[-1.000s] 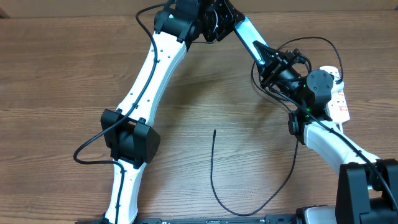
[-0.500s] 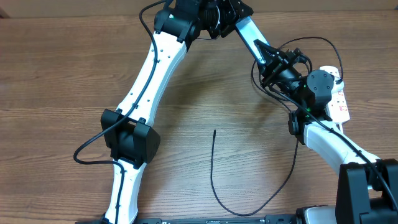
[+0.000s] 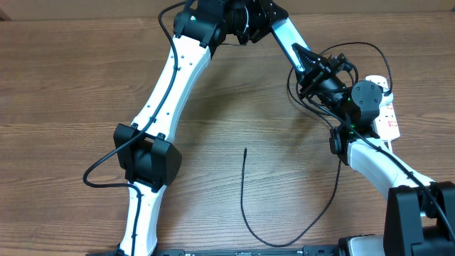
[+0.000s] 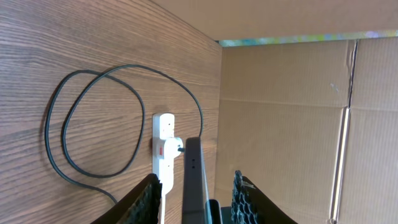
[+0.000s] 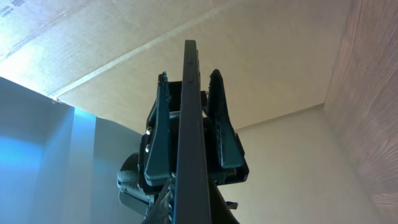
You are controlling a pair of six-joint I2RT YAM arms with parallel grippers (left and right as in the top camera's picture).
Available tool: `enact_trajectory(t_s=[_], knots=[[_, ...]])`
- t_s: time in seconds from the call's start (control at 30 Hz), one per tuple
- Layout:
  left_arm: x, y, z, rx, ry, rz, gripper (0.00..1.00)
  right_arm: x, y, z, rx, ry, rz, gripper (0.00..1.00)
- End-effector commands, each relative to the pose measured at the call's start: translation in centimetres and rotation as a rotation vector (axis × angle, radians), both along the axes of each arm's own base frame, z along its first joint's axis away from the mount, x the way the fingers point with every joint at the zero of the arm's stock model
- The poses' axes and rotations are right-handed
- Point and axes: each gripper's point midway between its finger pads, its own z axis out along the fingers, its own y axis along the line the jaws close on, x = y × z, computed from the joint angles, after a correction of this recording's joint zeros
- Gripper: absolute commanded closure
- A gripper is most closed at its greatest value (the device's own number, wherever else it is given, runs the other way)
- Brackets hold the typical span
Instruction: Plug charger to phone and switch on socket
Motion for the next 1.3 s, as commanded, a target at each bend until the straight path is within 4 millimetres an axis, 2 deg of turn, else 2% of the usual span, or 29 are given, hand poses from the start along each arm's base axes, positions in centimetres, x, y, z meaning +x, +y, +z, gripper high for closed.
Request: enact_trajectory(t_s=[0.0,0.5,0.6,1.27], knots=[[-0.36,0.29,1.55,-0.022,-0.023,-0.008,0.60,0.01,-0.20,1.58,0.116,0.035,0.010,0.96],[-0.21,0.24,1.44,-0.015,-0.023,0.007,0.72,0.00,-0.19,1.59,0.116,0.034,0.011,0.96],[-0.14,0.25,1.41,-0.012,-0.024,0.012,0.79,-0.08,-0.09,1.57,0.114,0.035,0.018,0.96],[-0.06,-0.13,1.08,0.011,-0.026,0.041,0.88,-0.24,0.14,1.53,0.110,0.036,0.034,0.96]])
